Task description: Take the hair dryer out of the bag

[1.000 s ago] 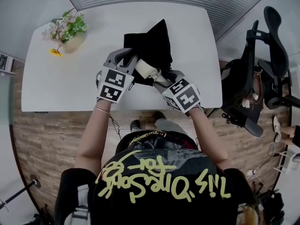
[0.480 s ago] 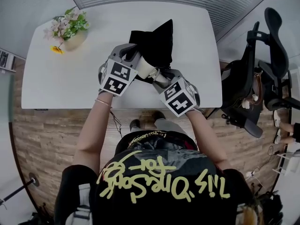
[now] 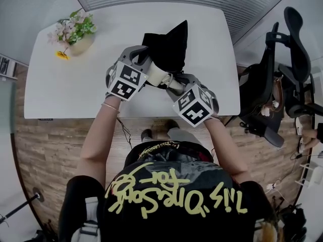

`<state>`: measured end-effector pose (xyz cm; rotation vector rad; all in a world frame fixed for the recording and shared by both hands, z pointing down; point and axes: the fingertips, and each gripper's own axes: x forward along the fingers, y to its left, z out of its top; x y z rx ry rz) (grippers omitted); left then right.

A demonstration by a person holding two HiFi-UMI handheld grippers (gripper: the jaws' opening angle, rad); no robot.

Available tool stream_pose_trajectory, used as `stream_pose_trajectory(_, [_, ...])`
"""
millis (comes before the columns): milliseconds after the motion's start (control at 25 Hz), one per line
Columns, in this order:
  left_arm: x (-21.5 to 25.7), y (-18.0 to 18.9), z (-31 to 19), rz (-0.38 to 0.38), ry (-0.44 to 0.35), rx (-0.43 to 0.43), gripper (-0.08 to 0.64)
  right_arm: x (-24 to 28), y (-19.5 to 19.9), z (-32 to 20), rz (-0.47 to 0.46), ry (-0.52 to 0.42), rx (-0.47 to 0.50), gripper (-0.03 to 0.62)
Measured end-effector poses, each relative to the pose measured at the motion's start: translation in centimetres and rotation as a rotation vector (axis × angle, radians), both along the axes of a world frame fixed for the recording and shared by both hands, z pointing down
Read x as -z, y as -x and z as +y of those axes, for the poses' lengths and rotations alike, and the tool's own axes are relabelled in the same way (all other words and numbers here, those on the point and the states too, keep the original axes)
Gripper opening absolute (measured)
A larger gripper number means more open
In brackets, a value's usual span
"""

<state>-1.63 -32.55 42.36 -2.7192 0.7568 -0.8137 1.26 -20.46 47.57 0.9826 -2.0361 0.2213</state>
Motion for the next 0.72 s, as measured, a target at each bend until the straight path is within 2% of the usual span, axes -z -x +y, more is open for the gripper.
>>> stream_pose_trajectory(200, [0.0, 0.0, -0.7, 0.005, -0.024, -0.020, 0.104, 0.3, -0.2, 0.1, -0.014, 0.020, 0.036, 0.189])
stream_pose_trajectory(440, [-0.3, 0.2, 0.1, 0.015, -0.059, -0.028, 0.080, 0.2, -0.4, 0.0, -0.111, 0.049, 0.019, 0.189])
stream_pose_trajectory(720, [0.1, 1.3, 1.2, -0.004, -0.065, -0.032, 0.090, 0.6, -0.7, -0.3, -0.134, 0.057, 0.010, 0.189])
